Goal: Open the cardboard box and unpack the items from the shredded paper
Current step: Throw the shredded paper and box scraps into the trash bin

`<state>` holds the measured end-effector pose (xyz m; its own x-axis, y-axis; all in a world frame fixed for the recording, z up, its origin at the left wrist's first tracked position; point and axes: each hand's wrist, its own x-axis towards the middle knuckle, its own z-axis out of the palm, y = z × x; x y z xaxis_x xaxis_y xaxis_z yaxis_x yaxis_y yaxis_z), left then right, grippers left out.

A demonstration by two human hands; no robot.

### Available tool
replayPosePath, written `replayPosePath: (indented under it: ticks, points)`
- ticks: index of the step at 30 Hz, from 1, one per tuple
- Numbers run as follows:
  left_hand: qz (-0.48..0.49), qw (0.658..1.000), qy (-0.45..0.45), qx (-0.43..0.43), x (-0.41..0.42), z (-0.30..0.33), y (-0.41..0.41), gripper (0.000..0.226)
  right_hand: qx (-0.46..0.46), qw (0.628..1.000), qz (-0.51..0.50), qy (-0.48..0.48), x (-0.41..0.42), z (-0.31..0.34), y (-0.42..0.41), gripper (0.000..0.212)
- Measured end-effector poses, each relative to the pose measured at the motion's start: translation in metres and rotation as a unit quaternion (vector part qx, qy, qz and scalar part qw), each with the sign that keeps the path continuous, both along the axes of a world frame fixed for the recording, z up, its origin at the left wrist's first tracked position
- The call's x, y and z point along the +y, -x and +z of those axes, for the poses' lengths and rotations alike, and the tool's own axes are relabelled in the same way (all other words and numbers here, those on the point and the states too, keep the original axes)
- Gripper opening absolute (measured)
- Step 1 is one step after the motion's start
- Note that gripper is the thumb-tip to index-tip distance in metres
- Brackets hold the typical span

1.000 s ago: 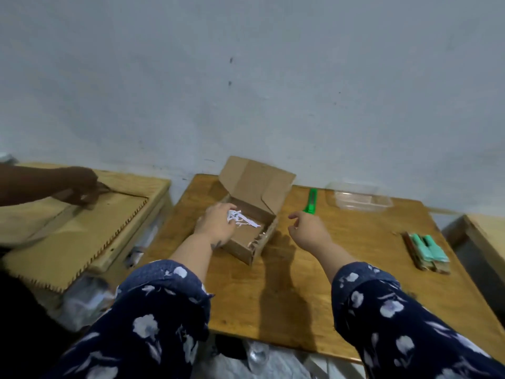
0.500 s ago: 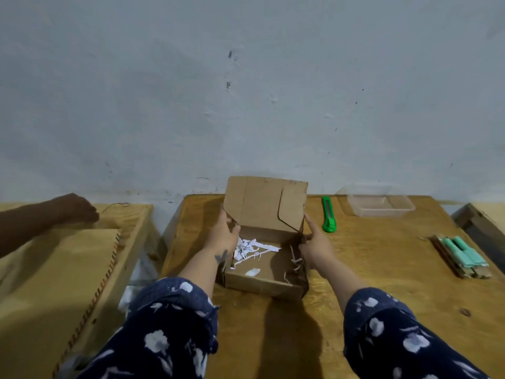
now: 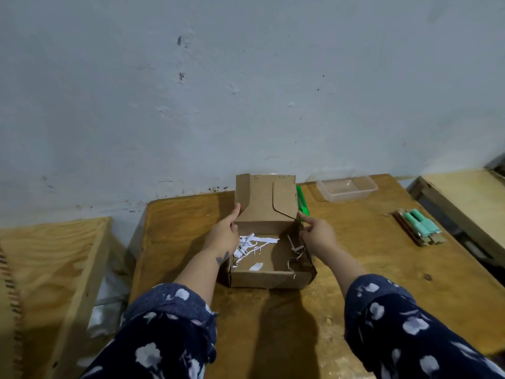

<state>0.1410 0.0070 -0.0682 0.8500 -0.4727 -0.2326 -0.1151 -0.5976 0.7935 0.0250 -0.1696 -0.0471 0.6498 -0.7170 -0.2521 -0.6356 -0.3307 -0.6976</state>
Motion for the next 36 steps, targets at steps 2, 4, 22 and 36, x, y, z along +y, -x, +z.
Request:
replayPosePath:
  ticks: [2, 4, 22, 36]
  points:
    - [-0.019, 1.000, 0.000, -0.010, -0.013, 0.006, 0.004, 0.057, -0.005, 1.000, -0.007, 0.002, -0.011, 0.005, 0.014, 0.052]
    - [-0.038, 0.999, 0.006, -0.017, -0.032, 0.014, 0.015, 0.057, -0.013, 0.999, -0.030, 0.004, -0.026, 0.010, 0.033, 0.051]
    - [-0.335, 0.940, 0.011, -0.060, -0.316, 0.036, 0.344, 0.064, -0.026, 0.954, -0.291, 0.072, -0.215, 0.031, 0.439, 0.045]
    - [-0.475, 0.866, -0.153, 0.028, -0.391, -0.119, 0.553, 0.048, 0.102, 0.903, -0.409, -0.086, -0.218, -0.122, 0.657, 0.044]
